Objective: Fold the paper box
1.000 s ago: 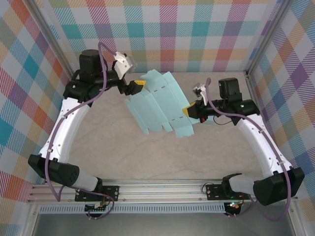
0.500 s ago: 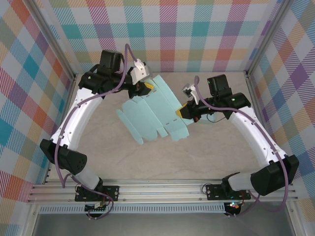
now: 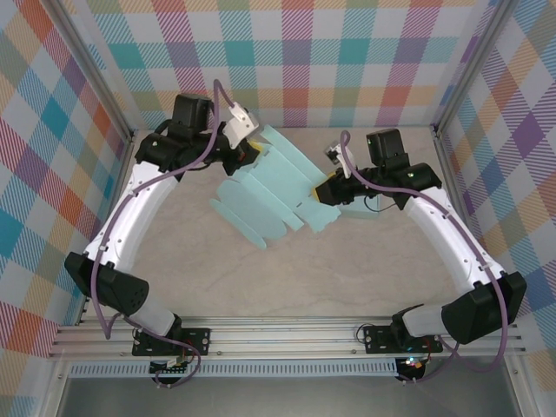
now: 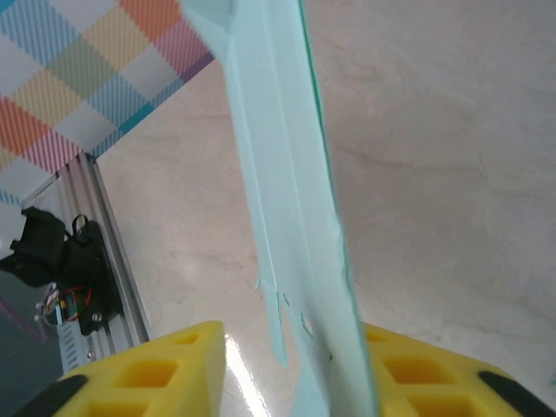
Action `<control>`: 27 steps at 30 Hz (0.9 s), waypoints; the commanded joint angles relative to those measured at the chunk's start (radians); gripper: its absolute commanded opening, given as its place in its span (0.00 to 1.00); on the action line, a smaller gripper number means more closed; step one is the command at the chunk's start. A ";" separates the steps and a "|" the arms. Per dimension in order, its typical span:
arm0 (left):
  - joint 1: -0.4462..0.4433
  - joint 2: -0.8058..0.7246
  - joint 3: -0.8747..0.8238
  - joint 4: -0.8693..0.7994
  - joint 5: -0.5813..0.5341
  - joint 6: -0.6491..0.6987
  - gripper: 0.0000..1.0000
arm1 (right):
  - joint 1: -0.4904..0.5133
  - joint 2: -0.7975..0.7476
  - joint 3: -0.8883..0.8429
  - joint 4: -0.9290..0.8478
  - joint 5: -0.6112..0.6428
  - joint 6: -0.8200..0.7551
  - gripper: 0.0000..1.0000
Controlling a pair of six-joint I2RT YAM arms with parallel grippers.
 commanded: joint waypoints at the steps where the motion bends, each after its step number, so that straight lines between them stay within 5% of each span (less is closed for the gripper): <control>1: 0.024 -0.079 -0.015 0.057 -0.013 -0.220 0.00 | -0.015 -0.043 -0.003 0.047 0.032 0.047 0.44; 14: 0.042 -0.084 -0.194 0.124 0.101 -0.476 0.00 | -0.028 -0.097 -0.065 0.186 0.040 0.111 0.40; 19: 0.042 -0.128 -0.395 0.348 0.096 -0.480 0.00 | -0.028 -0.061 -0.126 0.243 0.048 0.101 0.41; 27: 0.039 -0.226 -0.718 0.763 0.035 -0.307 0.00 | -0.028 0.060 -0.090 0.291 0.056 0.125 0.47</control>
